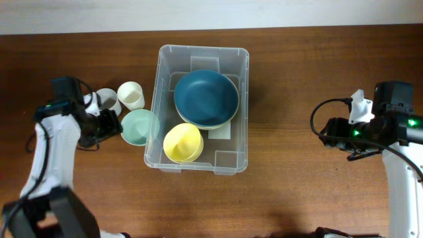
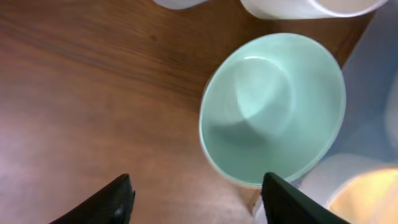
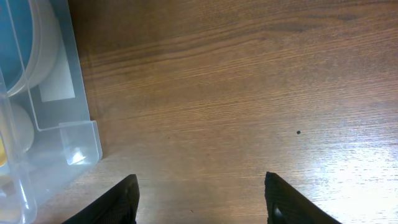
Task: Pack container
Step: 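Move the left gripper to the mint green bowl and grasp its rim, then lift the mint green bowl and nest it onto the yellow bowl, then move the left gripper to the mint green cup and grasp it, then carry the mint green cup into the container's front right corner, then move the left gripper to the gray cup and grasp it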
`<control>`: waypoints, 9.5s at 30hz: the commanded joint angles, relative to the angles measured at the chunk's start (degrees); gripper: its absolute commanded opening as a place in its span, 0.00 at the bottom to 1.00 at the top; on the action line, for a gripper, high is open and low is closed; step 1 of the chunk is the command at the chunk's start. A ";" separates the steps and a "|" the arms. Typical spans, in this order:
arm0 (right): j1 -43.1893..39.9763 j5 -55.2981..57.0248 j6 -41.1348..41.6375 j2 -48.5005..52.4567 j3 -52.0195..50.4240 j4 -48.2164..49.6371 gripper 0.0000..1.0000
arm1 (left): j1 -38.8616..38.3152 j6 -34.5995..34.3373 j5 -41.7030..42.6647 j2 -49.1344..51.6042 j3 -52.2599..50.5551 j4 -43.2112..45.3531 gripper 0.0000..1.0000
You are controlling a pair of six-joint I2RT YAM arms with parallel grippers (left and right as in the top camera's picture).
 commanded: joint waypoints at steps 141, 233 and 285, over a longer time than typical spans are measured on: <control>0.42 -0.48 -0.24 0.15 -0.44 -0.44 0.65 | 14.47 -4.22 -11.08 21.94 19.67 4.09 1.00; -0.11 -0.50 0.42 0.15 -0.44 -0.22 0.70 | -36.83 4.76 -17.40 11.13 48.96 -27.17 0.58; -0.11 -0.50 0.24 0.15 -0.44 -0.20 0.71 | 2.05 3.02 -2.95 20.68 47.80 -20.35 0.01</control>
